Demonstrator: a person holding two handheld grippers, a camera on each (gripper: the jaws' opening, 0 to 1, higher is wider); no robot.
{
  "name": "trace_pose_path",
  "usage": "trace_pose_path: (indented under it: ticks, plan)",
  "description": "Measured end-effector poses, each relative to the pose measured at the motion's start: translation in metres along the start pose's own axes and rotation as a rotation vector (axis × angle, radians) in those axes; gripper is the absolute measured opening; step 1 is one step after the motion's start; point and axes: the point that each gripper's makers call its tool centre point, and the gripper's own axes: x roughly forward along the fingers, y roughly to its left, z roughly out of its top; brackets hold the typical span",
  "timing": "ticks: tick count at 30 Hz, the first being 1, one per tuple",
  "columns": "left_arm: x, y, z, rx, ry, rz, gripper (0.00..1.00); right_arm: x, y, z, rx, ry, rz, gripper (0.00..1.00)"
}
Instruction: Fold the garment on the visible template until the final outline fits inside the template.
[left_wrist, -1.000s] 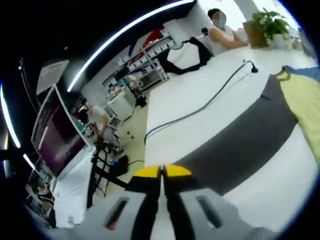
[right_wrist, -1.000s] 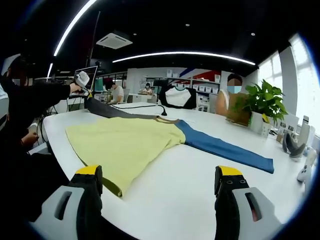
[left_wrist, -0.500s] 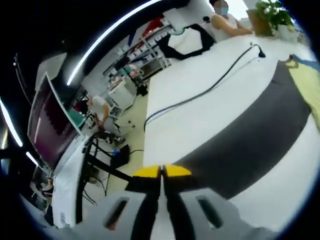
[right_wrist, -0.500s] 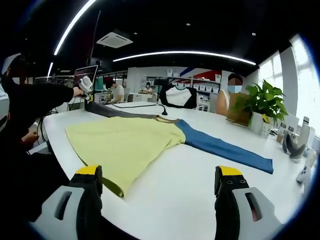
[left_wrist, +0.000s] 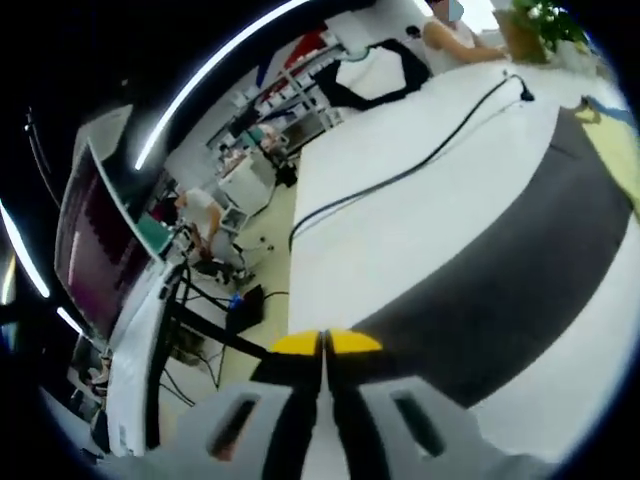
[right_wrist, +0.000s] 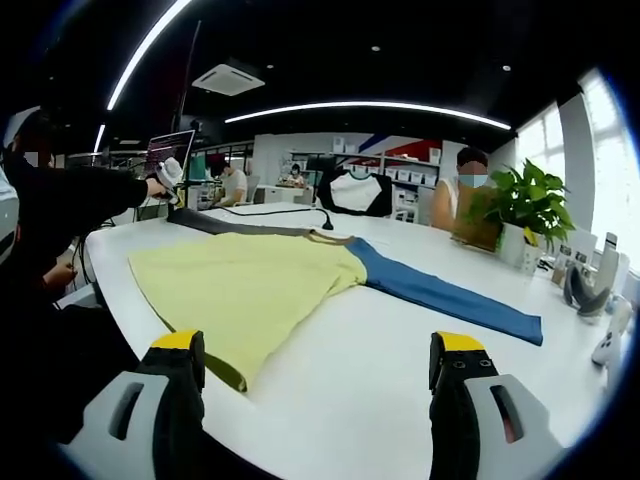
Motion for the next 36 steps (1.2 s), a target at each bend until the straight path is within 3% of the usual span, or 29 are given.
trace_pose_path:
  ticks: [7,9,13,22,36]
  plan:
    - [-0.006,-0.009,0.009,-0.044,-0.051,-0.06,0.01,0.001,0.002,-0.001,0.002,0.003,0.003,0.96]
    - [-0.011,-0.017,0.022,-0.048,-0.12,-0.088,0.01,0.001,0.003,0.0,0.002,0.001,0.004,0.96]
    - [-0.02,-0.027,0.032,-0.058,-0.169,-0.122,0.02,0.001,0.003,-0.001,0.0,0.003,0.001,0.96]
    - [-0.053,-0.036,0.056,-0.159,-0.32,-0.197,0.06,0.0,0.002,-0.001,0.0,0.0,0.0,0.96]
    - [-0.111,-0.051,0.07,-0.203,-0.468,-0.277,0.13,0.0,0.001,-0.001,-0.003,-0.002,-0.005,0.96]
